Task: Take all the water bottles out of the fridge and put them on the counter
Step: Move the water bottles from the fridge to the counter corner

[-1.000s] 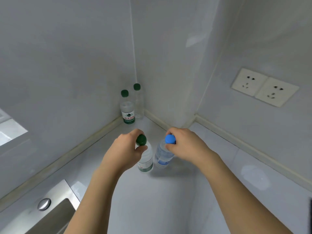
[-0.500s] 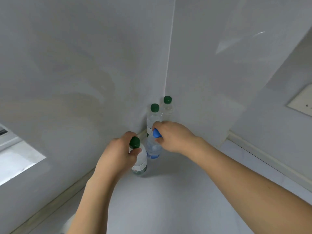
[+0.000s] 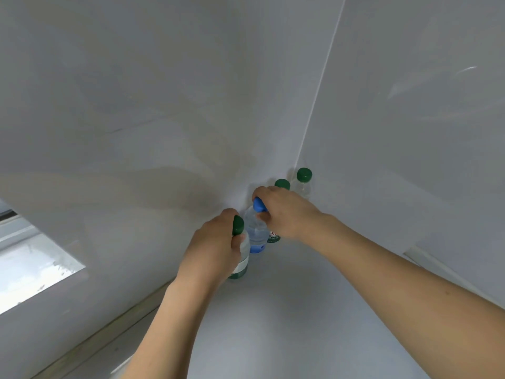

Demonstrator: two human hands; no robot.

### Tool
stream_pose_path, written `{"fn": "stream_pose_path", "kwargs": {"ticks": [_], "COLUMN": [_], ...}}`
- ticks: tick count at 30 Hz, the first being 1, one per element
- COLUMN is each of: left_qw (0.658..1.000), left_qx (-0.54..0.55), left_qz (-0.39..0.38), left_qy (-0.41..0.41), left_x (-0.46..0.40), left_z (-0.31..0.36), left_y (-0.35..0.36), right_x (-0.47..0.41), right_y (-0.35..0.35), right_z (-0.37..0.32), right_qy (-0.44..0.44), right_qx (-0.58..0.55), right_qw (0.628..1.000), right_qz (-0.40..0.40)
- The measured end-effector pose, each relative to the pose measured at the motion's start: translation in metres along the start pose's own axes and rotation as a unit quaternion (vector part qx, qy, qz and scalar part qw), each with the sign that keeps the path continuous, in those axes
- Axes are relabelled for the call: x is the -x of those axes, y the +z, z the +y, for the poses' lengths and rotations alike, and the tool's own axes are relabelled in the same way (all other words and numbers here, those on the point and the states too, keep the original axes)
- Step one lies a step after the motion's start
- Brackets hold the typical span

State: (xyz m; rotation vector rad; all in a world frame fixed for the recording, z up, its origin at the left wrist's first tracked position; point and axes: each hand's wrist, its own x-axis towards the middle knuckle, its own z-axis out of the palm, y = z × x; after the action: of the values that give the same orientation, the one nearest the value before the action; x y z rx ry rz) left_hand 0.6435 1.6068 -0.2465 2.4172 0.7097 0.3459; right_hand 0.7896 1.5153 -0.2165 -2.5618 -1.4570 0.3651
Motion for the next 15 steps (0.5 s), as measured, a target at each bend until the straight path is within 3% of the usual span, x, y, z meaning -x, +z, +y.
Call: {"fn": "stream_pose_path", "kwargs": {"ticks": [15], "left_qw": [0.998], "left_qx": [0.054], "left_qz": [0.011], "left_qy": [-0.014], "left_x": [-0.01], "left_z": [-0.004], "left_y": [0.005], "right_x": [-0.011], "right_y": [0.013], "right_z": [0.004], "right_qy": [-0.004], "right_qx": [-0.042], "right_qw": [0.999], "right_qz": [0.031]}}
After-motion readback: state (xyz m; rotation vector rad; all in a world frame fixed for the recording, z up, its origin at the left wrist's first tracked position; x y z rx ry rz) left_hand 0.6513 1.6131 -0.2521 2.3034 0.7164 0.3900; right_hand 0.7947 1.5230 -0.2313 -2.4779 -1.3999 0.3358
